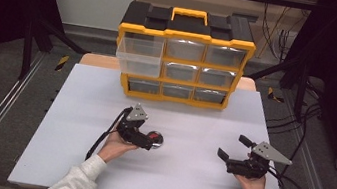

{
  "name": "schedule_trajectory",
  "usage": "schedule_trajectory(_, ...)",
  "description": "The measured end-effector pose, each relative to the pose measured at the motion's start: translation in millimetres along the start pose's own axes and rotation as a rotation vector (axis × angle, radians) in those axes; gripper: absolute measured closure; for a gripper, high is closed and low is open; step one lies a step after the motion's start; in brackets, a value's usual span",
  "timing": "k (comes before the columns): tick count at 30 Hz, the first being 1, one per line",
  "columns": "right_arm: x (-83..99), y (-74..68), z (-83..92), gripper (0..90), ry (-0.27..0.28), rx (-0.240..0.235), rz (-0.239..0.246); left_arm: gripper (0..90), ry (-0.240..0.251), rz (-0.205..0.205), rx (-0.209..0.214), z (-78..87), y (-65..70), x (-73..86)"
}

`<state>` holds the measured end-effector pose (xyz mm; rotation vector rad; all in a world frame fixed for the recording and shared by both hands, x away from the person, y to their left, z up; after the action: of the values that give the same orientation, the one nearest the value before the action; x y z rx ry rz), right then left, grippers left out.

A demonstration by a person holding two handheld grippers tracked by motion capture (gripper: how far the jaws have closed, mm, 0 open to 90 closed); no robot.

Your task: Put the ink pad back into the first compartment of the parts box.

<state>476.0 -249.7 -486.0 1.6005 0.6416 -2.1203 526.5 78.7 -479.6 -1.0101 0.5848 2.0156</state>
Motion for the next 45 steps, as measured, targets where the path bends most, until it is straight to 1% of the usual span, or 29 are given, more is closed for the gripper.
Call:
schedule_trajectory(7, 0.4, -0.2, -0.4, 0.2, -0.002, 0.000, -0.001, 1.2, -0.057, -0.002, 0.003, -12.5, 2.1, 6.2)
schedule_trajectory(16, 0.2, -0.1, -0.1, 0.2, -0.002, 0.000, -0.001, 2.7, -0.134, -0.009, -0.016, -24.9, 3.3, 14.9)
schedule_trajectory(19, 0.3, -0.4, -0.1, 0.2, -0.001, -0.002, -0.002, 3.9, -0.157, -0.006, -0.029, -29.0, 3.5, 17.9)
schedule_trajectory(26, 0.1, -0.2, 0.1, 0.2, -0.001, -0.001, -0.002, 7.3, -0.211, 0.005, -0.033, -36.0, 2.4, 24.7)
schedule_trajectory(29, -0.1, -0.1, 0.2, 0.2, 0.001, -0.002, -0.002, 9.9, -0.218, 0.014, -0.029, -37.3, 2.5, 26.0)
schedule_trajectory(37, -0.2, 0.0, 0.3, 0.2, 0.001, -0.002, -0.003, 17.6, -0.234, -0.003, -0.038, -38.8, 4.6, 27.4)
schedule_trajectory(41, -0.3, 0.1, 0.4, 0.2, 0.001, 0.000, -0.003, 21.5, -0.239, -0.002, -0.044, -39.1, 4.2, 27.8)
schedule_trajectory(45, -0.4, 0.4, 0.4, 0.2, 0.002, 0.001, -0.003, 23.7, -0.242, -0.002, -0.050, -39.0, 4.3, 27.6)
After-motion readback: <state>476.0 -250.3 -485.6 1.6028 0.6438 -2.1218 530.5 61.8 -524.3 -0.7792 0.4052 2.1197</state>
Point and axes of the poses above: each handheld gripper's, and its own axes: z roughly backward along the jaws, x roughly out of its underside, y roughly to its right, the point moved 5 cm from there along -z, roughly forward along the jaws, and after that the axes turned 3 degrees about x, right-handed, at the moved point
